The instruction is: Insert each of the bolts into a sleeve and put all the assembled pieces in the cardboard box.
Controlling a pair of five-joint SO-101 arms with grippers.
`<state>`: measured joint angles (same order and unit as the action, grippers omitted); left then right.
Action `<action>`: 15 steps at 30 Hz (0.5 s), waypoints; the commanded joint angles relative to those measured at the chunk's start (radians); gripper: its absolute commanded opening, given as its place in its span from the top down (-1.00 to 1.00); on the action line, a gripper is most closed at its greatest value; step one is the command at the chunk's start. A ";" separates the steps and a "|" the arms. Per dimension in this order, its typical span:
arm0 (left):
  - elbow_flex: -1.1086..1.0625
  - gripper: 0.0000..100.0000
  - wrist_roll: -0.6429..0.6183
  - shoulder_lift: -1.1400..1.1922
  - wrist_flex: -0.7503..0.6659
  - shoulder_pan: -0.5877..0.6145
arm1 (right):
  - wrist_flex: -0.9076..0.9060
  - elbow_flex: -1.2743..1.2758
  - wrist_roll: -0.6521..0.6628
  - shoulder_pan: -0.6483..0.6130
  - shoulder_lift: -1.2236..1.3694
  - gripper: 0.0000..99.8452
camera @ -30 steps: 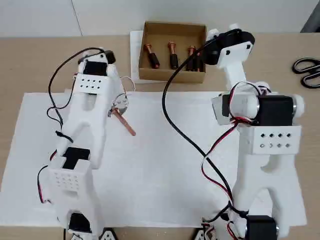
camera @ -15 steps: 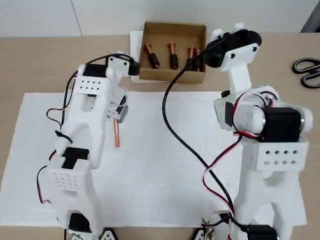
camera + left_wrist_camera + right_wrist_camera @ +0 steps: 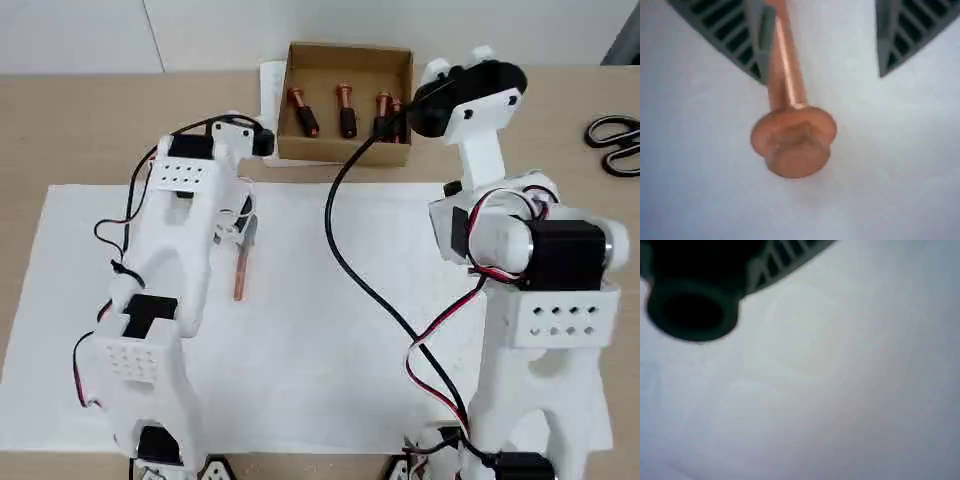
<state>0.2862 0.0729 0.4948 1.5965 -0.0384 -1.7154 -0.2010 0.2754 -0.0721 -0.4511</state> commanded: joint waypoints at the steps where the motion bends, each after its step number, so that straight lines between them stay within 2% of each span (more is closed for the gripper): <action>1: -0.012 0.73 -0.035 -0.011 -0.025 -0.017 | -0.010 -0.006 -0.012 0.001 -0.035 0.99; 15: -0.160 0.73 -0.135 -0.011 -0.189 -0.020 | -0.007 -0.006 -0.014 -0.002 -0.033 0.99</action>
<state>0.1312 -0.0345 0.4933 1.4446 -0.0522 -1.7154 -0.2010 0.2754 -0.0721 -0.4511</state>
